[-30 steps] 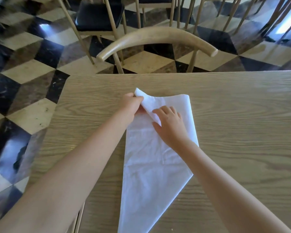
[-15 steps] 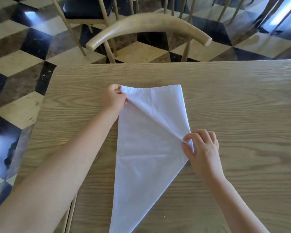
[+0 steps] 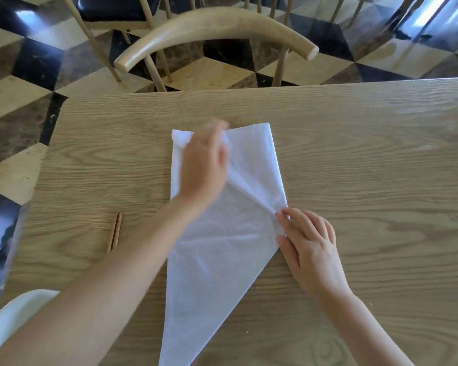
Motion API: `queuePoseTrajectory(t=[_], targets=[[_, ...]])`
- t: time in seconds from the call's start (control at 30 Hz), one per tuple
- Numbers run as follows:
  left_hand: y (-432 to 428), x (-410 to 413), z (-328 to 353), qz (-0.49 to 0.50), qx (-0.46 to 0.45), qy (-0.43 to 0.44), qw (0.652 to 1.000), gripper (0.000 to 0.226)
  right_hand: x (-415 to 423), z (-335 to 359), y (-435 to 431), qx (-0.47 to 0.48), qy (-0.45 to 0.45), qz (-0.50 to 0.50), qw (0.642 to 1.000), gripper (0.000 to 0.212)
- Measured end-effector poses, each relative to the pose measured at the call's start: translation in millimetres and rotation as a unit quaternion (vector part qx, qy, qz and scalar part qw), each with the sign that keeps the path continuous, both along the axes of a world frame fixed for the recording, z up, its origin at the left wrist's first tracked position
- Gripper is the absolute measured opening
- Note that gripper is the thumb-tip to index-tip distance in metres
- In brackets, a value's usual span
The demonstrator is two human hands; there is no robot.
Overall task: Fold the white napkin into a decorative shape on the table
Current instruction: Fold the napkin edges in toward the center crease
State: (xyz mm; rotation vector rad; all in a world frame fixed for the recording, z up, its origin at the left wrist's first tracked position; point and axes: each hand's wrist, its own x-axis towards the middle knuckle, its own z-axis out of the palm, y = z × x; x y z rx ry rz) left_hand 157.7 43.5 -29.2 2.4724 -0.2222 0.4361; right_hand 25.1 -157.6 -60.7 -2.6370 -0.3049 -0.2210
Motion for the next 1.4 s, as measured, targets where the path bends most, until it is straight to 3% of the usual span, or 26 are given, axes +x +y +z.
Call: queuePoseTrajectory(t=[0.07, 0.13, 0.23, 0.47, 0.67, 0.8, 0.9, 1.0, 1.2, 1.4], targets=[[-37, -21, -14, -0.182, 0.096, 0.045, 0.978, 0.045, -9, -3, -3, 0.009, 0.008, -0.02, 1.0, 0.039], [-56, -36, -33, -0.244, 0.189, 0.089, 0.947, 0.051, -15, -2, -11, 0.022, 0.014, -0.079, 0.997, 0.038], [-56, -42, -51, -0.235, 0.238, 0.087, 0.938, 0.053, -18, 5, -17, 0.018, 0.0, -0.126, 0.992, 0.031], [-57, -42, -45, -0.238, 0.272, 0.106, 0.926, 0.056, -19, 7, 0, -0.028, -0.012, -0.054, 0.998, 0.027], [-56, -42, -42, -0.233, 0.29, 0.131, 0.919, 0.062, -26, 8, -3, -0.062, -0.011, -0.105, 0.993, 0.029], [-58, -42, -40, -0.231, 0.282, 0.131, 0.922, 0.062, -23, 13, -1, -0.014, 0.001, -0.156, 0.988, 0.021], [-57, -42, -40, -0.23, 0.291, 0.136, 0.919, 0.063, -10, 14, -1, 0.036, 0.045, -0.214, 0.975, 0.007], [-57, -41, -38, -0.229, 0.294, 0.148, 0.916, 0.065, 2, 14, 6, 0.069, 0.108, -0.235, 0.964, 0.009], [-57, -39, -36, -0.23, 0.257, 0.167, 0.924, 0.066, 15, 22, 21, 0.046, 0.191, -0.265, 0.944, 0.01], [-60, -40, -34, -0.222, 0.24, 0.168, 0.93, 0.065, 18, 29, 28, 0.058, 0.182, -0.283, 0.94, 0.007]])
